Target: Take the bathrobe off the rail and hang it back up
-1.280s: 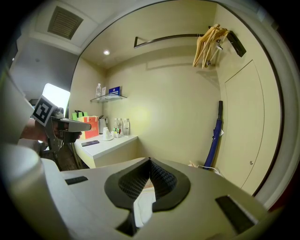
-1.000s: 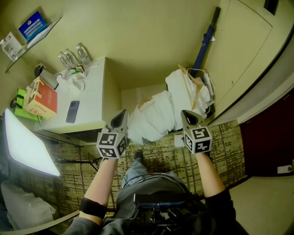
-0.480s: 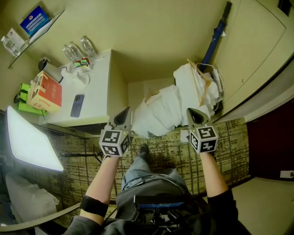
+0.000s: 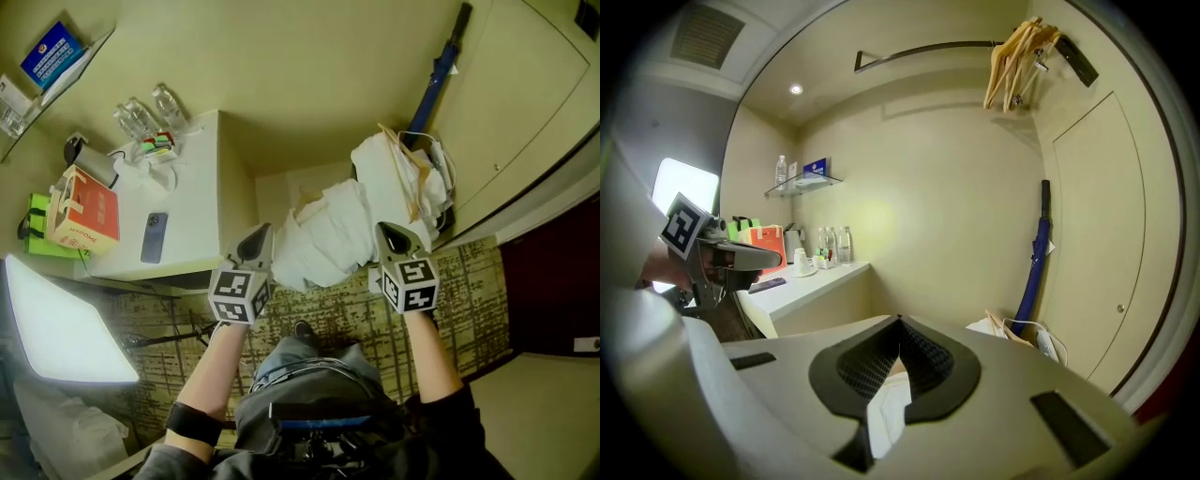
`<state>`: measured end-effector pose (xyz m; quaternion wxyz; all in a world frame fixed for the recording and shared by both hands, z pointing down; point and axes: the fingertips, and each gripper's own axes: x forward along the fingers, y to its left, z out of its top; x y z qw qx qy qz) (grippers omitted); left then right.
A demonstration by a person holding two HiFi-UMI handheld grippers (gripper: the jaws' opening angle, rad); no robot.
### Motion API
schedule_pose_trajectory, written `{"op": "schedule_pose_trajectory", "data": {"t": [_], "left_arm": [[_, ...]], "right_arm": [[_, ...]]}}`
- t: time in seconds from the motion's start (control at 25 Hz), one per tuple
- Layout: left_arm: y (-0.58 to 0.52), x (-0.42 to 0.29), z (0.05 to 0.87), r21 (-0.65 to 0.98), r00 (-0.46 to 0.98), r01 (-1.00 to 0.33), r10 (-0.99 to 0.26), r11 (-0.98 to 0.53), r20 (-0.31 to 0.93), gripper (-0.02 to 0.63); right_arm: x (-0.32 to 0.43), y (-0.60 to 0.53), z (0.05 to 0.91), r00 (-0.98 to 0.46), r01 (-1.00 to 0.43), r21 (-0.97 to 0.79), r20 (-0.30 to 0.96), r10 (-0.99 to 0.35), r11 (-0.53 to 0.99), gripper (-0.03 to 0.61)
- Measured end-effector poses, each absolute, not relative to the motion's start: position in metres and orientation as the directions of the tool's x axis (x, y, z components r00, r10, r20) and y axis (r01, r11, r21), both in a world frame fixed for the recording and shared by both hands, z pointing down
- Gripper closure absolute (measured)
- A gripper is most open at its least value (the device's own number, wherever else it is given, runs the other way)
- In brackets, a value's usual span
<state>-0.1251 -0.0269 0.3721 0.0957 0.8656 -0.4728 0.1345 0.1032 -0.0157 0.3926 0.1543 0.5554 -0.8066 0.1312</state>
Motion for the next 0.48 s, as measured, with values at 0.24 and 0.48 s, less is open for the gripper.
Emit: {"op": "schedule_pose_trajectory", "data": {"t": [0.24,0.48], "left_arm": [[-0.056,-0.127,0.388,0.059,0.582,-0.802,-0.755,-0.595,0.301,0.612],[-0.084,-0.118,0.425,0.068,0.608,-0.775,-0.711,-0.629,0.353,0.612]], "right_arm": [[0.079,-0.041,0.410,-0.309,-0.945,-0.032,0.403,-0.861,0.324,0.558],[0.065,-0.074,0.433,-0.292,-0.950,-0.027,0.422,-0.859,0.310,0.558]]}}
